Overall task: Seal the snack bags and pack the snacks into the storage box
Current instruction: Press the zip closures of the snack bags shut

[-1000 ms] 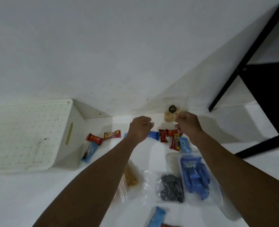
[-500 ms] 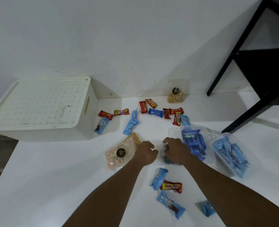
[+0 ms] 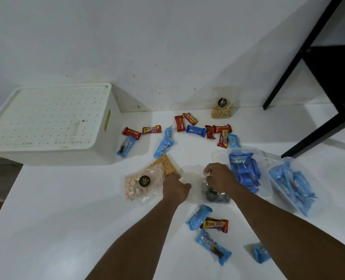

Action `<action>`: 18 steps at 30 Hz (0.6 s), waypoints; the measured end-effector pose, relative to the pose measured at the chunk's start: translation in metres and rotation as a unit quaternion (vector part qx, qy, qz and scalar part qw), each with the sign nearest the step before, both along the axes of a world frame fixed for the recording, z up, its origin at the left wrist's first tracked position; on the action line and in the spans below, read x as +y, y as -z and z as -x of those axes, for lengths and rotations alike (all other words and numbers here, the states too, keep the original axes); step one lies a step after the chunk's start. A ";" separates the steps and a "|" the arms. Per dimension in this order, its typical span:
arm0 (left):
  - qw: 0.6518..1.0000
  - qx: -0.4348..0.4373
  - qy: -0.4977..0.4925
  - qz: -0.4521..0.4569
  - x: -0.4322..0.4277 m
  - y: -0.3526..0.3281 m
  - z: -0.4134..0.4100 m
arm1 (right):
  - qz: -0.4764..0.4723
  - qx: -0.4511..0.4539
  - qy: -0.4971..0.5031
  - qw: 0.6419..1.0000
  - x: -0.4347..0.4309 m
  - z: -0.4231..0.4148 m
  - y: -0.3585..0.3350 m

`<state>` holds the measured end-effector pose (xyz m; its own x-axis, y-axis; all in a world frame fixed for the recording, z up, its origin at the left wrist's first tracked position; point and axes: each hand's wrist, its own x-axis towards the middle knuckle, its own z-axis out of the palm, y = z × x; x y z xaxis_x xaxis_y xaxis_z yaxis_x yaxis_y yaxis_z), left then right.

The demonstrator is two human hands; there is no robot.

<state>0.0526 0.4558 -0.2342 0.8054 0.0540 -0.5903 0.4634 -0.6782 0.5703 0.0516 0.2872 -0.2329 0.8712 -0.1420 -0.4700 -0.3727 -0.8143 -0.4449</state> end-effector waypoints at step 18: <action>0.924 0.022 -0.125 0.360 -0.035 -0.179 -0.095 | -0.358 -0.200 0.171 0.896 -0.010 -0.015 -0.135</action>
<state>0.1473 0.4209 -0.0550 0.7954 -0.1834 -0.5777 0.5879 0.0014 0.8090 0.0665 0.2772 -0.0975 0.9534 -0.2194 -0.2070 -0.2399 -0.1353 -0.9613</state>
